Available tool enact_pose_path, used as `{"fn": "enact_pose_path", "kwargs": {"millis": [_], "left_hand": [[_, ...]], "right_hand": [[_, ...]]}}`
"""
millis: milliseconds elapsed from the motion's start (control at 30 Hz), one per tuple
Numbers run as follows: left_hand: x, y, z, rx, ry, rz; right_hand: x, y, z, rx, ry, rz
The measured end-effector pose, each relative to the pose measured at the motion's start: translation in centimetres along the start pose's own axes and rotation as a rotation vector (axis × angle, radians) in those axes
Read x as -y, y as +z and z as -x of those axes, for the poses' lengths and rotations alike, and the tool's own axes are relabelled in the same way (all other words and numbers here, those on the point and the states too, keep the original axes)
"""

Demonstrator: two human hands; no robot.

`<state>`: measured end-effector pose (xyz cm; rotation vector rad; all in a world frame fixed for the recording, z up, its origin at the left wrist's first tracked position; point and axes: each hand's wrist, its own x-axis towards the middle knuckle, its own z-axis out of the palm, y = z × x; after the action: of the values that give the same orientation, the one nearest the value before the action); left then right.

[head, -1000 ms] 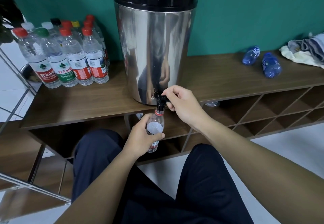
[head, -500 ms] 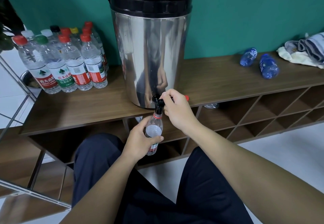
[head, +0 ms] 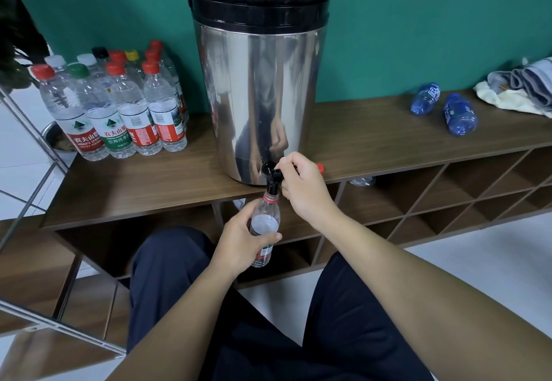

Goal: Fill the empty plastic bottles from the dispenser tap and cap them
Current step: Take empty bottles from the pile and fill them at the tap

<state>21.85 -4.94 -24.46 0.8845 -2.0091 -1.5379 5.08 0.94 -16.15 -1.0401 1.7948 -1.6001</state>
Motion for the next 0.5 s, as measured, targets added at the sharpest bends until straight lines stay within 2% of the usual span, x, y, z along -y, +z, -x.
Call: {"fn": "enact_pose_path", "kwargs": {"millis": [500], "left_hand": [[0.09, 0.14, -0.07, 0.015, -0.029, -0.039]], "right_hand": [[0.12, -0.13, 0.09, 0.020, 0.014, -0.029]]}}
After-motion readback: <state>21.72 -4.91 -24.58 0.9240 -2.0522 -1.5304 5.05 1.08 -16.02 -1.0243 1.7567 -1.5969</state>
